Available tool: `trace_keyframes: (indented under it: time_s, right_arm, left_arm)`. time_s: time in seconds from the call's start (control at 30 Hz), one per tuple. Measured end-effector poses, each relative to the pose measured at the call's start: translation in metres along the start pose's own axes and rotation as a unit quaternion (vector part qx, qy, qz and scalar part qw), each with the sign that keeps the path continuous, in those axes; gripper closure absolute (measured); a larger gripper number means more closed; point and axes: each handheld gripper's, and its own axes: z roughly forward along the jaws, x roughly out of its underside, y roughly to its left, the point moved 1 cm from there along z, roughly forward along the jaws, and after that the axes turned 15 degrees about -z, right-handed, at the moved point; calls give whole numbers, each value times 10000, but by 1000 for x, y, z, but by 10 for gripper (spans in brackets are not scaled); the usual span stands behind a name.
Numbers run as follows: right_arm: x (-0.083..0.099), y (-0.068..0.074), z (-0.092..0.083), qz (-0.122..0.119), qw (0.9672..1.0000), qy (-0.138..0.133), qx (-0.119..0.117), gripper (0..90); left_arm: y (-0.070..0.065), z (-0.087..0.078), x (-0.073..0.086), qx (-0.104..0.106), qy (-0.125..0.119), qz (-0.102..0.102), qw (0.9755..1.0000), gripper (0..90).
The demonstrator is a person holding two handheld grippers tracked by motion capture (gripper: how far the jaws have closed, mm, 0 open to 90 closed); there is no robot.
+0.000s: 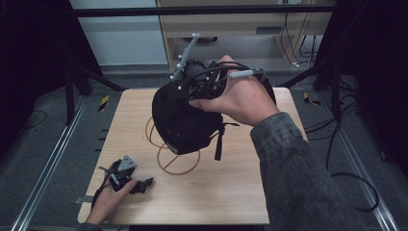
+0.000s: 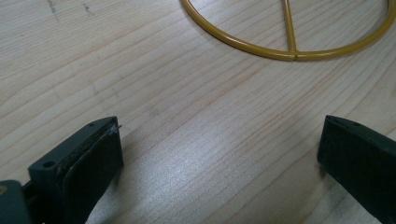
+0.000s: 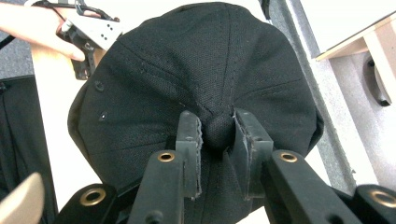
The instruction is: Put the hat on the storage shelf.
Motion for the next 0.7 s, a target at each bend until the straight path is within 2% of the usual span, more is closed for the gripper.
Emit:
trace_keyframes:
  time_s: [0.37, 0.7]
  right_arm:
    - [-13, -3, 17, -50, 10000, -21, -34, 737]
    - [-20, -3, 24, -82, 9999, -67, -39, 737]
  left_arm:
    - [0, 0, 0, 0, -1, 2, 10000, 0]
    - [0, 0, 0, 0, 0, 2, 10000, 0]
